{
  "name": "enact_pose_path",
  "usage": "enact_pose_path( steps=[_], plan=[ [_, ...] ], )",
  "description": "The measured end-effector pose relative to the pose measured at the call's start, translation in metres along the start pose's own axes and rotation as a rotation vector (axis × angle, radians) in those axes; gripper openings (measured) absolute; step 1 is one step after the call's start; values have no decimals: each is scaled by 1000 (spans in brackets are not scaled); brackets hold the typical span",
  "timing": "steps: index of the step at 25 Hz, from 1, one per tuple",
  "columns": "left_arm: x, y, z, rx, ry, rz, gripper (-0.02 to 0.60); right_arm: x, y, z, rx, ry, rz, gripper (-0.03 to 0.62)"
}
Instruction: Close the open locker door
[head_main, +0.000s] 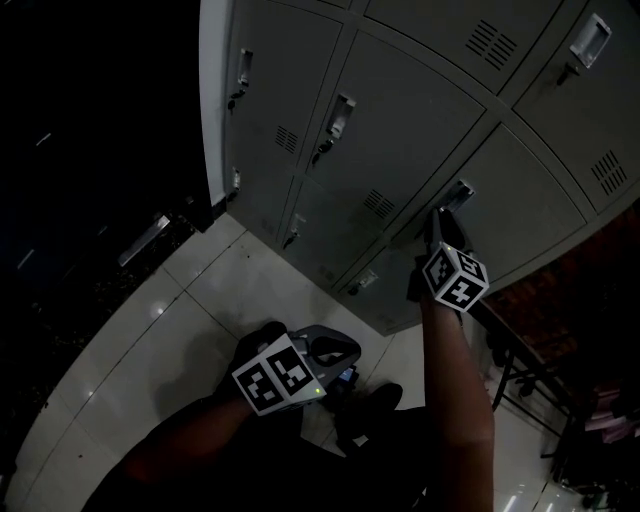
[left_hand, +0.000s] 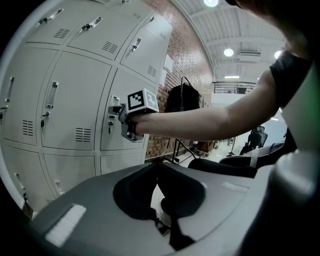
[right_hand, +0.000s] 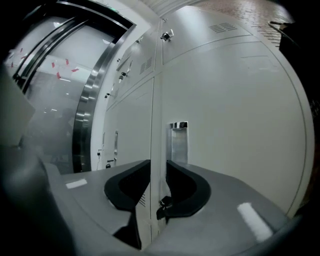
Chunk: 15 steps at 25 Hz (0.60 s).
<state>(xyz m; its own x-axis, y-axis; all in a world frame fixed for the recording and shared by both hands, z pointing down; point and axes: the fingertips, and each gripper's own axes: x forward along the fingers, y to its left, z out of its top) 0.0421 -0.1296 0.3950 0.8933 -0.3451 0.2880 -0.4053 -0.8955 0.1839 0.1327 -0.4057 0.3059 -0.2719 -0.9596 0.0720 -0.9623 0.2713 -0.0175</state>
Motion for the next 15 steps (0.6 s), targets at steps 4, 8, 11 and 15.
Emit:
enact_pose_path(
  steps=[4,8,11,15],
  plan=[
    [-1,1,-1,2,-1,0,12,-38,8,-2,-21,-16,62,30],
    [-1,1,-2,2,3,1,12,-80,10,1,-15,-25,123,3],
    [0,-1,-1,4,3,-4,12,-116,9,6,-14,-33,165,3],
    [2,-2,1,8,-6,-11,12,-167,11,10,-33,-39,222,3]
  ],
)
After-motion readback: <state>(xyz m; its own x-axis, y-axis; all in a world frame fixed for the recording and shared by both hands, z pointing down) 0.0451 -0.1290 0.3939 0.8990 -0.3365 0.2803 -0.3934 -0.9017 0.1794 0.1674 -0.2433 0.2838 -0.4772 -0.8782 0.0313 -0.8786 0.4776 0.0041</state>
